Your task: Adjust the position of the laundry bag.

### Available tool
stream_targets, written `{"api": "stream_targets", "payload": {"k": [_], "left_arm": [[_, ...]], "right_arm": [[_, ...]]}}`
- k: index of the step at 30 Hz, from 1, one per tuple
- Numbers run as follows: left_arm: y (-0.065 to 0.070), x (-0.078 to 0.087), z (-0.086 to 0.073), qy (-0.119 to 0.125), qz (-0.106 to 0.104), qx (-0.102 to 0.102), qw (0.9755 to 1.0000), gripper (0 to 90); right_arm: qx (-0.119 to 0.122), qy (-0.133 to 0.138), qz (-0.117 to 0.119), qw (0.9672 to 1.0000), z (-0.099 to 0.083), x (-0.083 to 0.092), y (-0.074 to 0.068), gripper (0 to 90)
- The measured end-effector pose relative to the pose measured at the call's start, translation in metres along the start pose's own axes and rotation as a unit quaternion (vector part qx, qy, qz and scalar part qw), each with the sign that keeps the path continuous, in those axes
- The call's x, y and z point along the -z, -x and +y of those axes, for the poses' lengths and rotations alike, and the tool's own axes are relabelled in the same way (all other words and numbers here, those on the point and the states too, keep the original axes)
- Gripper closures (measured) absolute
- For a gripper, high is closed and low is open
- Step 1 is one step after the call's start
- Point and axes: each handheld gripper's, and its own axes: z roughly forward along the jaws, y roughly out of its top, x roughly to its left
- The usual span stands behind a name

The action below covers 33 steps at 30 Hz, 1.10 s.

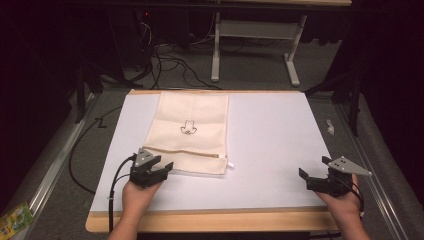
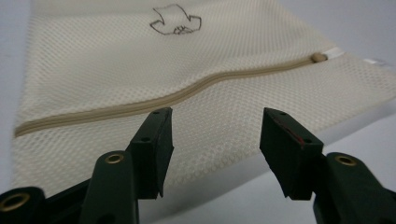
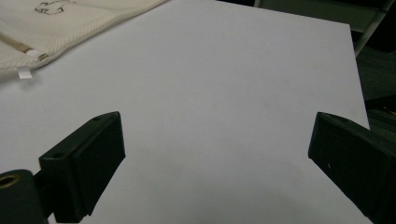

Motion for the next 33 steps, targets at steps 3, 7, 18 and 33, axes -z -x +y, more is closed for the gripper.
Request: {"api": "stream_targets", "payload": {"k": [3,7,18,33], "left_arm": [[-0.001,-0.018,0.002,-0.02,0.004,0.008,0.9998,40.3],[0.009,-0.037,0.004,-0.062,-0.024,0.002,0.9978,41.9],[0.013,-0.032,-0.001,-0.049,-0.004,-0.002,0.9988,90.0],[0.079,-0.032,0.002,-0.071,-0.117,-0.06,0.9888,90.0]], "right_arm": [[0.002,-0.006,0.003,1.0,0.0,-0.003,-0.002,4.8],[0.01,-0.011,0.005,0.9999,-0.001,-0.004,-0.005,5.8],[0.0,-0.007,0.007,1.0,-0.002,-0.002,-0.002,8.0],[0.005,-0.001,0.017,0.9998,-0.001,-0.003,-0.011,14.7]]}}
